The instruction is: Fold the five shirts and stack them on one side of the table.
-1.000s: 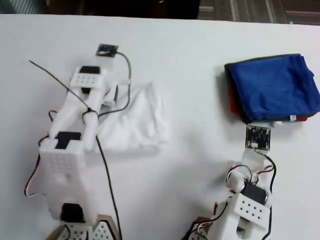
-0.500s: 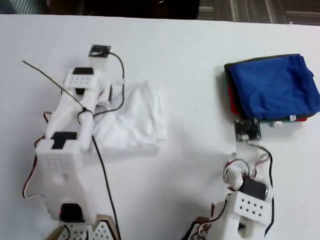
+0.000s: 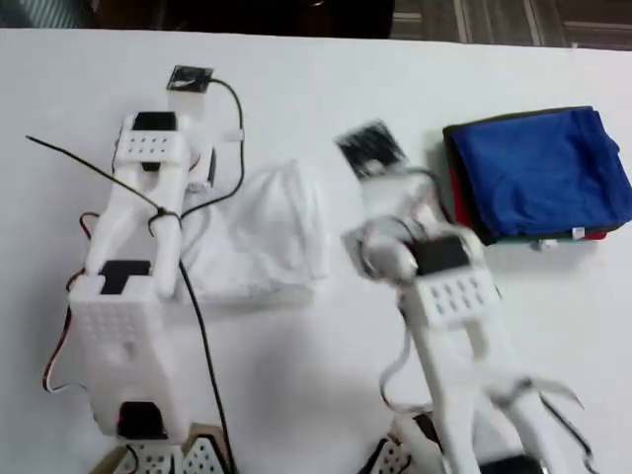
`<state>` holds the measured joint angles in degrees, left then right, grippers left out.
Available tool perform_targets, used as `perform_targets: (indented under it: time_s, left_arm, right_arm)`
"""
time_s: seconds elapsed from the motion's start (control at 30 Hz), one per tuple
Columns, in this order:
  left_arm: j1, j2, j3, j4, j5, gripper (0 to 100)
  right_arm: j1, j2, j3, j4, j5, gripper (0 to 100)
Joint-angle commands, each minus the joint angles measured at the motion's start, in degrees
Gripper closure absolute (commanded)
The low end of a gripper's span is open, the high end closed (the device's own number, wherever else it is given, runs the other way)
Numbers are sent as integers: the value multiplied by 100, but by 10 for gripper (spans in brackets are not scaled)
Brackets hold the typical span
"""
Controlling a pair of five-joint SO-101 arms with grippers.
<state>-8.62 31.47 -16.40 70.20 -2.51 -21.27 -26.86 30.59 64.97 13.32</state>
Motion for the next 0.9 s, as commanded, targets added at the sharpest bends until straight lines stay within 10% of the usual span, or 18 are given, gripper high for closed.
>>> perform_targets:
  time_s: [0.0,0.87]
  left_arm:
    - [-237,-308,268,-343,-26,973]
    - [-782,-325,1086,-1099,-44,973]
  right_arm:
    - [-435,1235,-1125,268,-352,978]
    - [-1007,3749,-571,-198,-360,978]
